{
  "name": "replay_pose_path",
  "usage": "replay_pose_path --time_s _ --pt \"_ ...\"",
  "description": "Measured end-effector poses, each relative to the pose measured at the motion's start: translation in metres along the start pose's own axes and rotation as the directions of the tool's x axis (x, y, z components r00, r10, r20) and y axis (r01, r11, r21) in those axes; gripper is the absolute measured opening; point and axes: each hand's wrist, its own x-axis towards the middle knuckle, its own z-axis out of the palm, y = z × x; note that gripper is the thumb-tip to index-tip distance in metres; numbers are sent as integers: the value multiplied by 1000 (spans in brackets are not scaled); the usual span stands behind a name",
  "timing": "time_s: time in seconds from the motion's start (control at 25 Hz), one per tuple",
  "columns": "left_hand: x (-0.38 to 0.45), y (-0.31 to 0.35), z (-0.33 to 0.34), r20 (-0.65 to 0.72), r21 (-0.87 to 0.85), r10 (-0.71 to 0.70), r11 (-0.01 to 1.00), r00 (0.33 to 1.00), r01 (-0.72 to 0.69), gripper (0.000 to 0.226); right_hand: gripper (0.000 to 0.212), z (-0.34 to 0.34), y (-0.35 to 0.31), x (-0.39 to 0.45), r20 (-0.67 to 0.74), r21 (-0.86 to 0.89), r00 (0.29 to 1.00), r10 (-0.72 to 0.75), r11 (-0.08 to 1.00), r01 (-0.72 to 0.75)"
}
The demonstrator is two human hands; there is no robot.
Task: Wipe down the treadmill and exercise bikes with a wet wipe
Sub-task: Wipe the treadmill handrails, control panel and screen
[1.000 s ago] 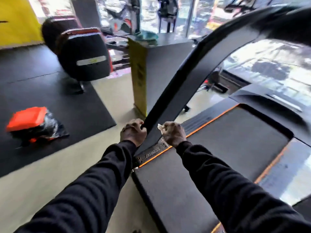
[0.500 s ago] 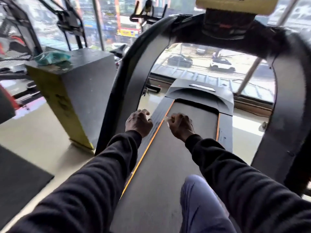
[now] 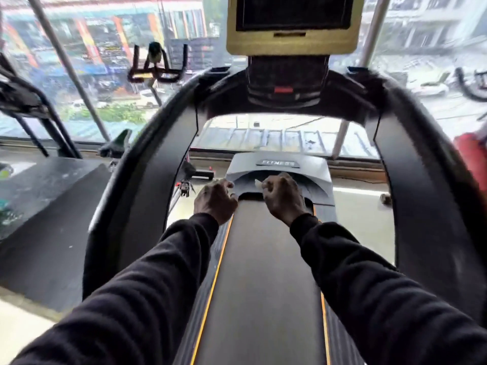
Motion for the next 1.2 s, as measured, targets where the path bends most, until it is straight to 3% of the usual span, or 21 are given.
replay_pose_path --time_s 0.32,0.48,0.76,0.92,1.2 --pt "133 83 -96 -9 1 25 1000 1000 -25 31 16 -96 -63 156 -5 -41 1000 -16 999 16" --pt "218 101 -112 -23 -27 58 998 998 -59 29 34 -101 -74 234 -29 -29 999 21 999 -22" --pt "359 80 -93 -14 -176 86 981 996 -87 25 17 -59 -76 360 8 -41 999 41 998 -41" --pt "424 88 -84 -3 -126 95 988 996 -94 25 34 -48 -60 432 -34 -74 998 58 995 -60" --pt "545 109 -28 -39 -78 50 996 998 -53 24 18 -18 -1 567 -33 -41 998 -44 998 42"
